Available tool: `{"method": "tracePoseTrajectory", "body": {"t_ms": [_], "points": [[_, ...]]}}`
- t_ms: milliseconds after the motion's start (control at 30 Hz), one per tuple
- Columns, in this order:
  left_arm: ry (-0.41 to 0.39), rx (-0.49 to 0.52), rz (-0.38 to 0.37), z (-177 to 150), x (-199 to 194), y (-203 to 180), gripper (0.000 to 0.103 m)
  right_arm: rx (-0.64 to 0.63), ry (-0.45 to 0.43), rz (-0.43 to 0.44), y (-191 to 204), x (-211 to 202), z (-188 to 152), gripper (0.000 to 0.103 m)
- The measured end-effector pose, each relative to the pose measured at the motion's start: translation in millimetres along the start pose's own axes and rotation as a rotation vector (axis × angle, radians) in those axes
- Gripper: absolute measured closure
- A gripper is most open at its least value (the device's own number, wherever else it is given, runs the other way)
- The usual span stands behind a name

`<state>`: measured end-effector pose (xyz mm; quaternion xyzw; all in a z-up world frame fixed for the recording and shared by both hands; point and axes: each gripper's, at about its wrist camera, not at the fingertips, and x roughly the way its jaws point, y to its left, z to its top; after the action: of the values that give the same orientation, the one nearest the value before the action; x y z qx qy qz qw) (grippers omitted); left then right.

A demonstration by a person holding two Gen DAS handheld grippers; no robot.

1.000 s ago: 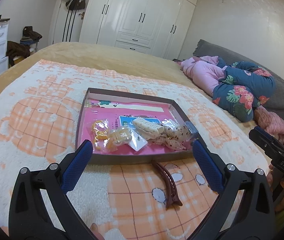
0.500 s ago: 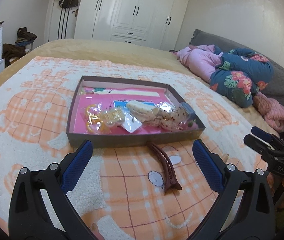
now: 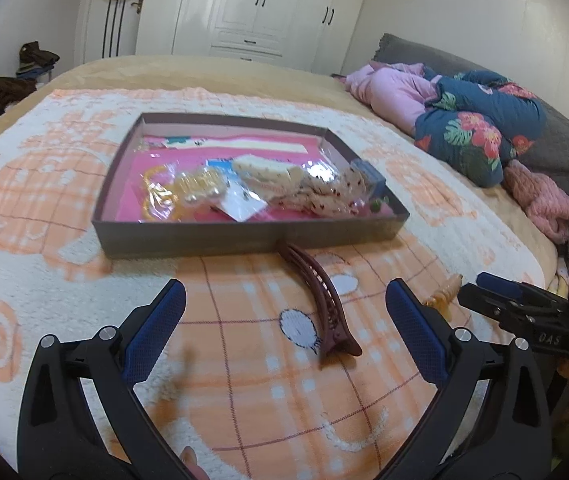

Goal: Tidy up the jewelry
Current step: 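Grasp the dark red claw clip with the left gripper while the right grasps the coiled orange hair tie, then carry the claw clip into the box with the left gripper while the right carries the hair tie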

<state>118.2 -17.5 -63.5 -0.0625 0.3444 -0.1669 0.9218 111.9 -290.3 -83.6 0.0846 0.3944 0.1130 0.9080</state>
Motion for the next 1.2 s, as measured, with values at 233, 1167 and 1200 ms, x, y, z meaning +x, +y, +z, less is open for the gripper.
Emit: {"method": "tracePoseTrajectory", "body": {"t_ms": [233,1167,1200], "points": [[0.045,0.005,-0.024,-4.8,16.3,-3.2,0.011,0.098,0.062,0.047,-12.7,26.8,5.3,0.038],[0.16,0.062,-0.061,-7.9,50.7,-20.3,0.094,-0.165,0.04,-0.03,4.9,33.0,2.0,0.074],[0.154,0.063,-0.064,-7.7,48.4,-20.3,0.094,-0.164,0.033,-0.023,6.1,29.9,2.5,0.074]]}}
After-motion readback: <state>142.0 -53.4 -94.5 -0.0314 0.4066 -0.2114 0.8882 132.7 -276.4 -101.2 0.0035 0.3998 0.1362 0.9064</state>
